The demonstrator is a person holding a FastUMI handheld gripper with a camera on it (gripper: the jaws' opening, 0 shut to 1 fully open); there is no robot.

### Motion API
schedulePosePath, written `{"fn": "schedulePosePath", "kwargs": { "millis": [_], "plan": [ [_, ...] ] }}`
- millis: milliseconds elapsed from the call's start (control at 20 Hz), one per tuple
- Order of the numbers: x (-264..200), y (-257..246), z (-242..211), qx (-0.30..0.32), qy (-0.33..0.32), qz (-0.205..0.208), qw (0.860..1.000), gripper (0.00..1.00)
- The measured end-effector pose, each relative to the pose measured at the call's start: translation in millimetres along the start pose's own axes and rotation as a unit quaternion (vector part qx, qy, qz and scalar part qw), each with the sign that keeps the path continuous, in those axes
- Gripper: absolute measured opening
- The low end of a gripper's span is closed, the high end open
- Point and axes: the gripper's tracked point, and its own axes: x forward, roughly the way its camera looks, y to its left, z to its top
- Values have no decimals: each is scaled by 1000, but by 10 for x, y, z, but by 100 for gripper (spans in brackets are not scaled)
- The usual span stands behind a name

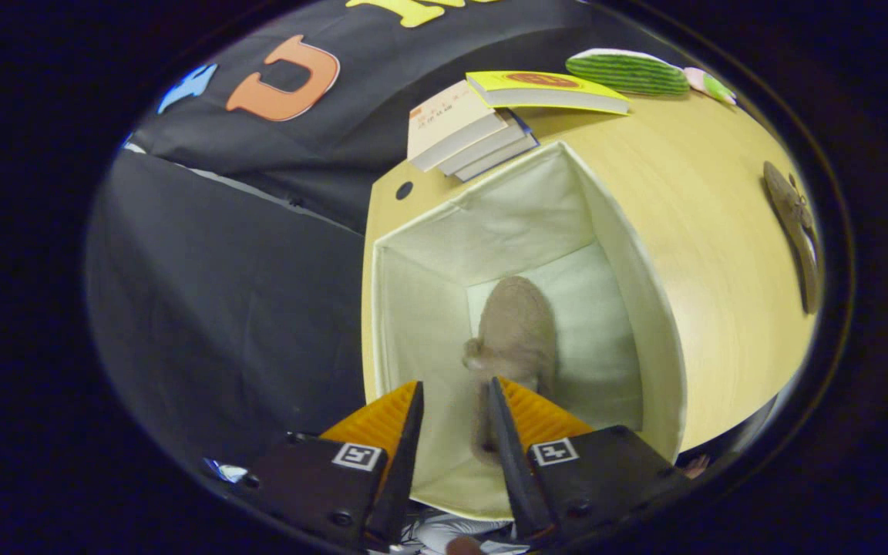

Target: Open the storage box then place both shoes into the box .Put the left shoe in first, then the right shoe, with the right side of both shoes facing outward in a uniform manner.

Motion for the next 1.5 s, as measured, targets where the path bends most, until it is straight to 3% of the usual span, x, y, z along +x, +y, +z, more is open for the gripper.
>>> {"fn": "schedulePosePath", "kwargs": {
  "millis": [200,550,750,900,1200,1500],
  "plan": [
    [-214,50,28,-56,-25,-13,998,91],
    [-1072,-180,260,-153,-82,-35,984,94],
    [-1719,-942,685,-193,-124,-105,968,95],
    [-2044,-1600,871,-185,-133,-165,960,97],
    [-2237,-2930,1098,-152,-55,-207,965,96],
    [-1971,-4071,1162,-132,20,-250,959,96]
  ]
}}
